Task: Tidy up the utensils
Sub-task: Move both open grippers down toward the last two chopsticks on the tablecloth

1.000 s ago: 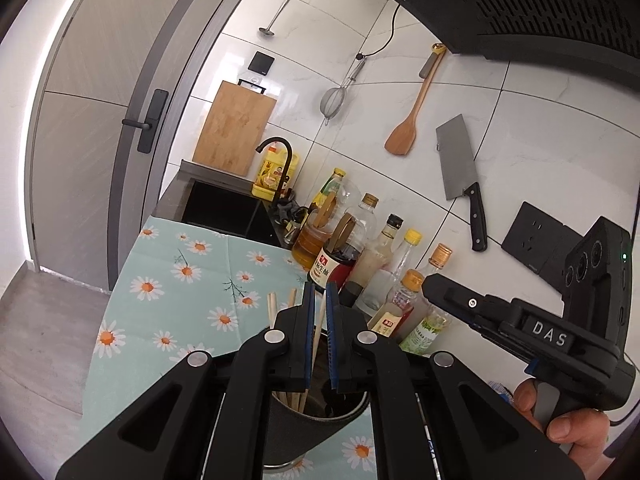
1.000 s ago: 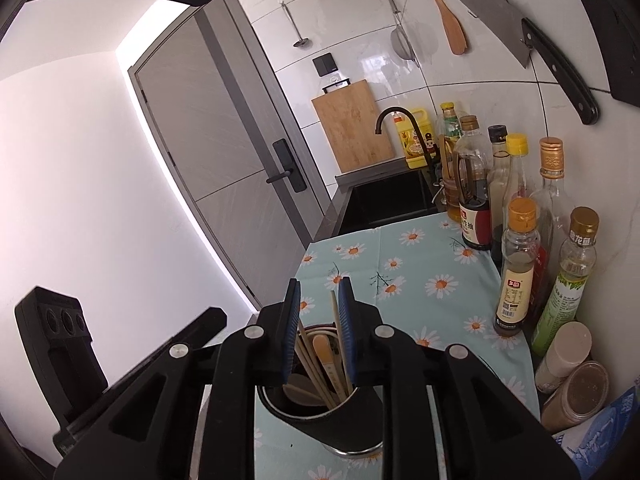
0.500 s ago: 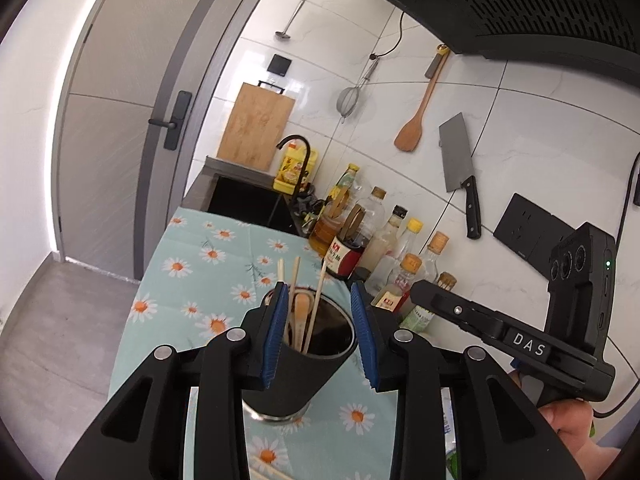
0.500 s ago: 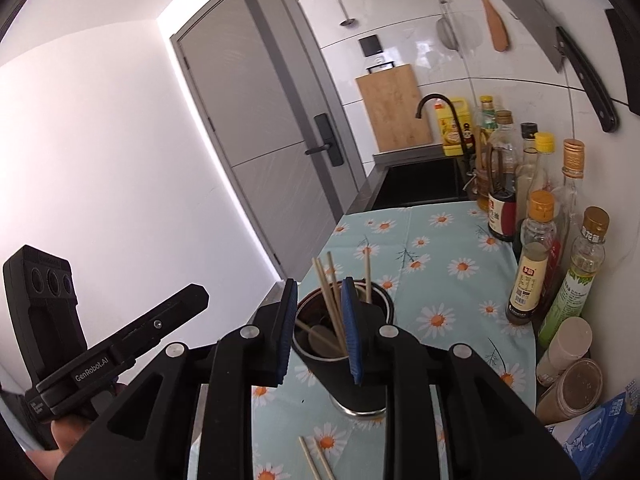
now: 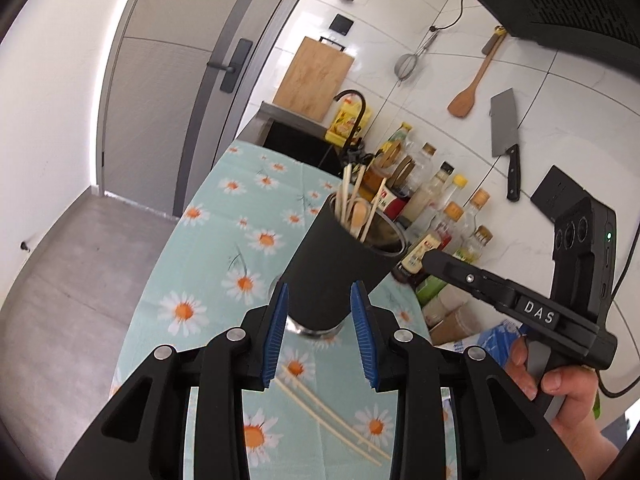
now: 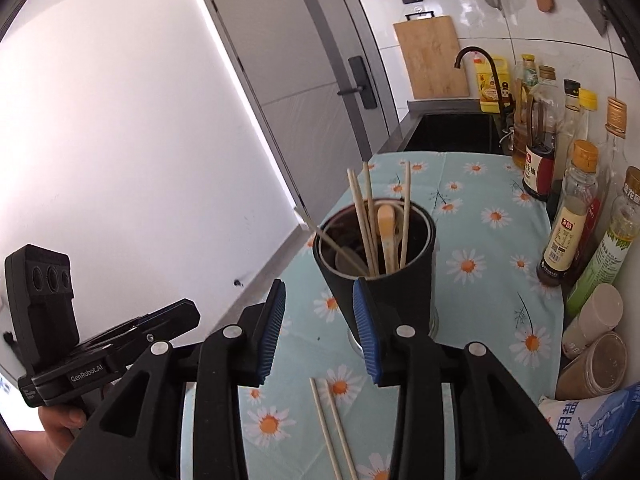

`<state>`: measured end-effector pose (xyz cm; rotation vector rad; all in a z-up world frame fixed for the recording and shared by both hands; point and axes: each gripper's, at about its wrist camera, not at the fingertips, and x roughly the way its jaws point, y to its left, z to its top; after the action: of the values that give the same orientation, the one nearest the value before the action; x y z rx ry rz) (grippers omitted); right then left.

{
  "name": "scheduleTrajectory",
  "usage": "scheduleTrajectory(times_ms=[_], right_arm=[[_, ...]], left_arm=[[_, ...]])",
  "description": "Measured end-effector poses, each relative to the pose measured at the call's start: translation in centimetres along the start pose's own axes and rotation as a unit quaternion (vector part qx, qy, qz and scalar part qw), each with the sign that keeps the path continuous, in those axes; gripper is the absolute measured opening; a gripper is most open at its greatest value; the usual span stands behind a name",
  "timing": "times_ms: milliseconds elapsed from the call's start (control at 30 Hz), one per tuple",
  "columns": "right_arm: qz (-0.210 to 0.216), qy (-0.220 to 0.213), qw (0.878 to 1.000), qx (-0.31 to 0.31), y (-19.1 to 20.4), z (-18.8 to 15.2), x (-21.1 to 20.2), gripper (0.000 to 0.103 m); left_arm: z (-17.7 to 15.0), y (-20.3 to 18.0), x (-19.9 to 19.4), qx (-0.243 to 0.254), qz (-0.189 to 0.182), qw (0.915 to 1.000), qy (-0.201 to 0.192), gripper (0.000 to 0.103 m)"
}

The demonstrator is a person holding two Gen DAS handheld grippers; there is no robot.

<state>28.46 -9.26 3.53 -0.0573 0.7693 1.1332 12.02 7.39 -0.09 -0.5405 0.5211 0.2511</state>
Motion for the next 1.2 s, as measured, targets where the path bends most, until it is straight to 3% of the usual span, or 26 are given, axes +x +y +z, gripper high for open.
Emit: scheduleTrajectory(times_ms=[333, 433, 600, 700, 967, 1133, 1200], right_arm=[[-0.012, 0.101, 0.993, -0.054, 1.6, -2.1, 3.8, 0.036], [-0.019, 0.134, 0.988, -0.073, 2.3, -2.8, 5.4, 0.036], [-0.053, 0.194, 0.976, -0.079, 2.6, -4.0, 8.3, 0.036], [-0.047, 0.231, 0.97, -0.065, 2.5, -4.5, 9.7, 0.036], [-0.107, 0.329, 0.928, -0.136, 3.9, -7.2, 12.9, 0.036], [-0.102, 0.389, 0.904, -0.145, 3.7, -8.5, 14.6, 0.036], [-0.102, 0.407, 0.896, -0.146, 3.3, -8.9, 15.3, 0.03]], left_arm=[[-3.8, 2.2, 0.0, -0.029, 0.01, 0.9988, 0.039, 0.032], [-4.5, 3.1, -0.1, -0.04, 0.011, 0.9981, 0.045, 0.037], [-5.9, 5.0, 0.1, -0.063, 0.013, 0.9954, 0.072, 0.037], [-6.7, 5.8, 0.5, -0.068, 0.007, 0.9938, 0.088, 0.037], [-8.1, 7.7, 2.0, -0.107, -0.024, 0.9843, 0.139, 0.037], [-8.8, 8.1, 3.2, -0.116, -0.027, 0.9796, 0.162, 0.037], [-9.4, 8.3, 3.8, -0.131, -0.033, 0.975, 0.177, 0.037]])
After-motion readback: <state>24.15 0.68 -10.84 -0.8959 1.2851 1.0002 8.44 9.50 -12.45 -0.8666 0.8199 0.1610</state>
